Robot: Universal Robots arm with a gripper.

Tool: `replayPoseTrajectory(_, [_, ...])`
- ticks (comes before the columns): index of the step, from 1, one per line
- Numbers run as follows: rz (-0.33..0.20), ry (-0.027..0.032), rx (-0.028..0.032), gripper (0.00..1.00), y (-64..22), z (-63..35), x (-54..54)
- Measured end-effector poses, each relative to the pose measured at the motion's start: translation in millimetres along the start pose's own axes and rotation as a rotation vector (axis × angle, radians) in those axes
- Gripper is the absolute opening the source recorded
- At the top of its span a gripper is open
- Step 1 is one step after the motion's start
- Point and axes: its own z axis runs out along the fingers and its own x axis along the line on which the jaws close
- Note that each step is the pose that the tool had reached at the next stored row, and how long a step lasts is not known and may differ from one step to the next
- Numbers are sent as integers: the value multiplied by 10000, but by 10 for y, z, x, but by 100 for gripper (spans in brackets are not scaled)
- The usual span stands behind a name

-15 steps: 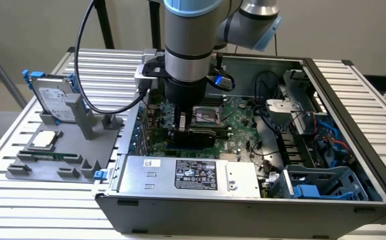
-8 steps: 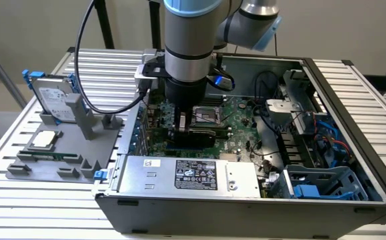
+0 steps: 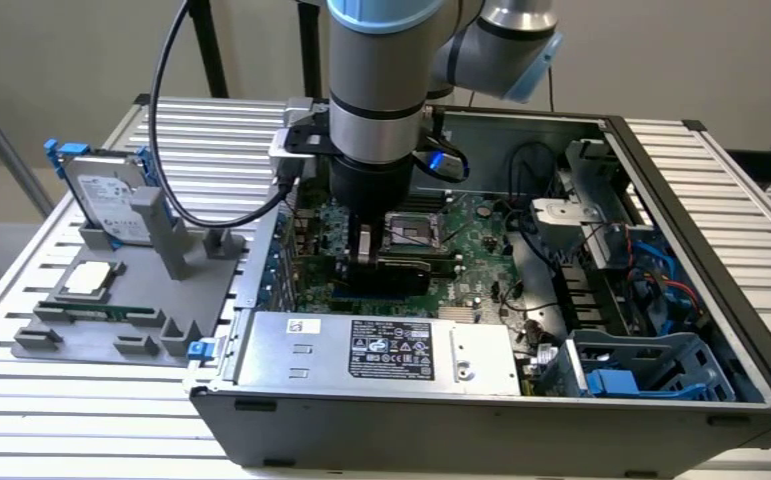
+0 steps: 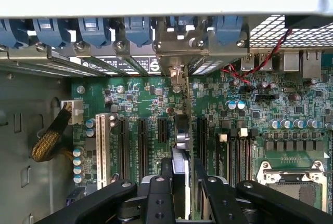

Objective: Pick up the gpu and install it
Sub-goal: 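Press down on the gpu until it lock into place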

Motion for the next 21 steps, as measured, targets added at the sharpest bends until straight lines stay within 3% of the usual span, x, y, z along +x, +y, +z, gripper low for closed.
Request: replayPoseTrajectory(21, [1,19,-10,0,-2,6,2])
